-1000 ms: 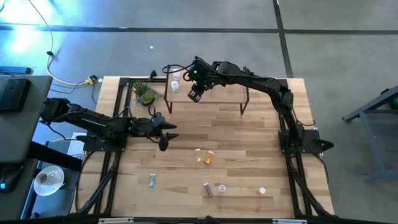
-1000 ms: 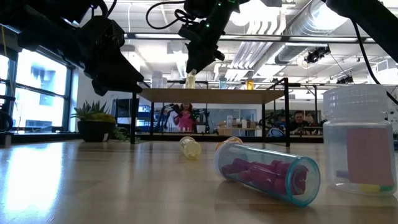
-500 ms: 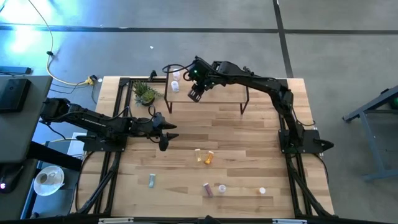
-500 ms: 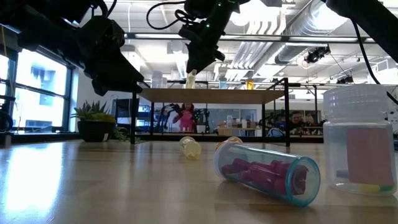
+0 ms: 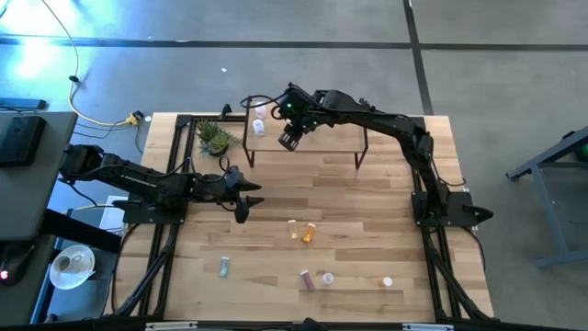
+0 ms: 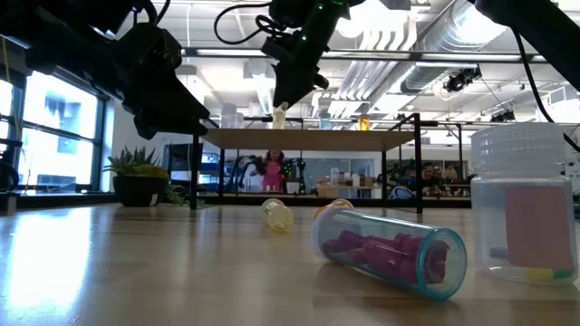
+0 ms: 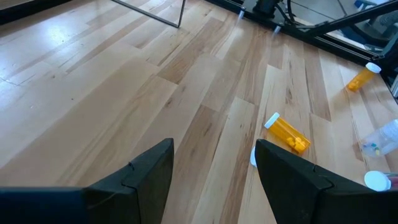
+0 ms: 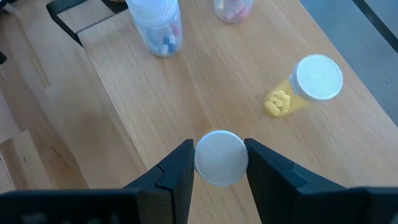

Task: Pick and place medicine bottles onto shelf by color
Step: Put the yellow pill bottle aligned with the other yellow pill bottle on the shelf

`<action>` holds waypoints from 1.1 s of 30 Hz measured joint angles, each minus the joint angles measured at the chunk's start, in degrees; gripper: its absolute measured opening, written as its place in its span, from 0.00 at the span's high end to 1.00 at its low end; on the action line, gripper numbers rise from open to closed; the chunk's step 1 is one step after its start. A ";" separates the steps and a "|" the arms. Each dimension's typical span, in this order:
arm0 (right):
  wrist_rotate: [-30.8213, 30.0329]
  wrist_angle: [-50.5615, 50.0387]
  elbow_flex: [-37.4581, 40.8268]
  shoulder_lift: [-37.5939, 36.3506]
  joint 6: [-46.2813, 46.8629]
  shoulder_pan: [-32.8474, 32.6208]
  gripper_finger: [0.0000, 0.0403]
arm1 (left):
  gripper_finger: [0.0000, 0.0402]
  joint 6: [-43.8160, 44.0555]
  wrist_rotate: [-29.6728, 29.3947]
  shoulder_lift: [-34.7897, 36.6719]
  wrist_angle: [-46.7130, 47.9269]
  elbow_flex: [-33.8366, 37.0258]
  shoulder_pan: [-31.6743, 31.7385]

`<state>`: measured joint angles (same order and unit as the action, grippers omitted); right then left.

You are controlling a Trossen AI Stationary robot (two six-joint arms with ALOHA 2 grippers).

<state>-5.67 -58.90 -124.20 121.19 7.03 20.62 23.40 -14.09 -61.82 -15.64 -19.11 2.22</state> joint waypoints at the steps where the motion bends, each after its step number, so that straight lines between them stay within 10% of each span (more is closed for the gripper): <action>1: 0.00 -0.24 0.00 0.00 0.00 0.00 0.68 | 0.46 0.00 0.01 0.00 0.00 0.00 0.00; 33: -0.70 1.82 0.00 -0.02 0.77 0.02 0.64 | 0.46 0.00 0.02 0.00 0.00 0.00 0.00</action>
<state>-6.37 -57.08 -124.20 121.16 7.79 20.64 23.40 -14.06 -61.82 -15.64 -19.11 2.22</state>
